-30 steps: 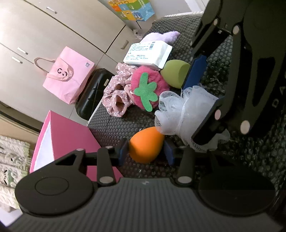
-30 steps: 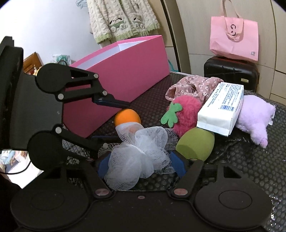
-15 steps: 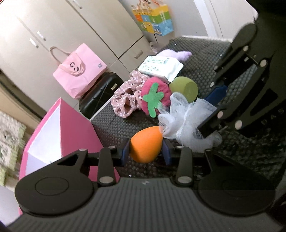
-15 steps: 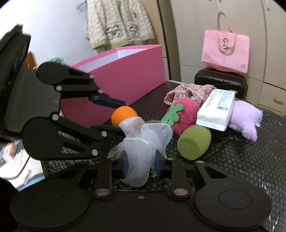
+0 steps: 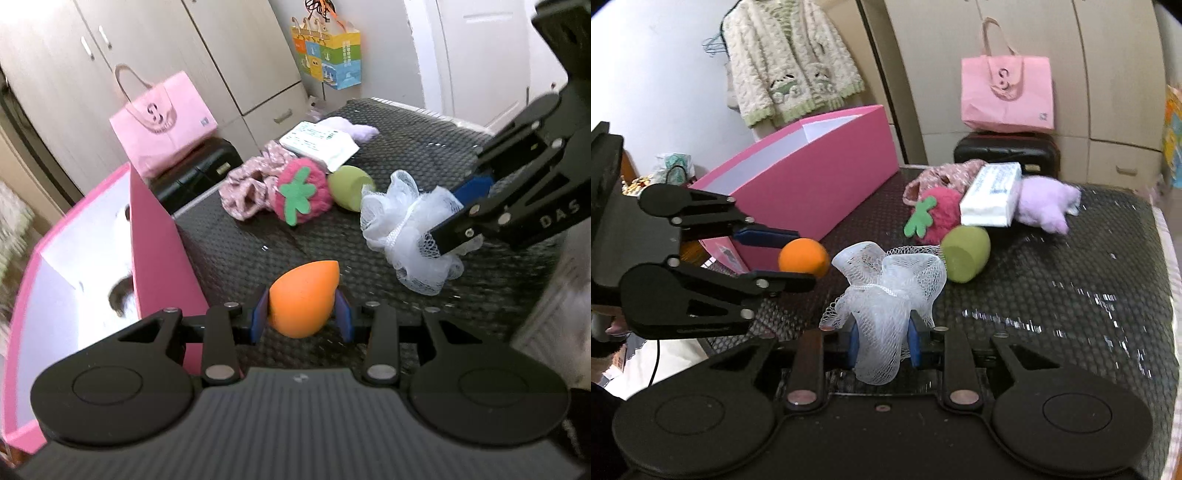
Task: Organize soft objects
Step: 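Close the left gripper on the orange teardrop sponge while the right gripper holds the puff, then carry the orange sponge and mesh puff over the pink box with both grippers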
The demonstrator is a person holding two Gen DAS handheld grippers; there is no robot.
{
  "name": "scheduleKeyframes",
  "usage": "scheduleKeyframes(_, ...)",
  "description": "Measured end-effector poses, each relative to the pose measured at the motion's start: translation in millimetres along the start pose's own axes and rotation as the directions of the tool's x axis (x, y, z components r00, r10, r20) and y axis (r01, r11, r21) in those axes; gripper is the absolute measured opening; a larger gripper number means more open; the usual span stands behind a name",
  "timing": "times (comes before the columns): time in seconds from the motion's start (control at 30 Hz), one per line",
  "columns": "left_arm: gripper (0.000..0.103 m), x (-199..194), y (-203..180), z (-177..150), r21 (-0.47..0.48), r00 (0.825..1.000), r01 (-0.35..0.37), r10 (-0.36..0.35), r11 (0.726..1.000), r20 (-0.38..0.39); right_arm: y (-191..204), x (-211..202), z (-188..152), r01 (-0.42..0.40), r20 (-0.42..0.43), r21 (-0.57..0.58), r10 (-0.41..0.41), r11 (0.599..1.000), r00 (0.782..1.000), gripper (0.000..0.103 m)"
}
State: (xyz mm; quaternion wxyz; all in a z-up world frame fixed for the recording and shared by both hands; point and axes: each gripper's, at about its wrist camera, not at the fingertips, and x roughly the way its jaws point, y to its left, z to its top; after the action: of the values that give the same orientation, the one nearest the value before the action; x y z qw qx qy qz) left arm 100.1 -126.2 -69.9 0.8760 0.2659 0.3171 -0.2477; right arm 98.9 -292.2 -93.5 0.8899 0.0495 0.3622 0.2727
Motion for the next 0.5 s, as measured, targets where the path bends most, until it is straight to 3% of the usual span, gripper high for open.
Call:
scheduleKeyframes(0.23, 0.037, -17.8, 9.8, -15.7, -0.12, 0.994, 0.102, -0.106, 0.987, -0.028, 10.4, -9.4, -10.3, -0.001, -0.054, 0.051, 0.004, 0.999, 0.999, 0.03)
scheduleKeyframes(0.5, 0.037, -32.5, 32.7, -40.9, -0.299, 0.963, 0.224, -0.258, 0.927, -0.077, 39.7, -13.3, -12.4, -0.065, -0.124, 0.057, 0.071, 0.996, 0.99, 0.03)
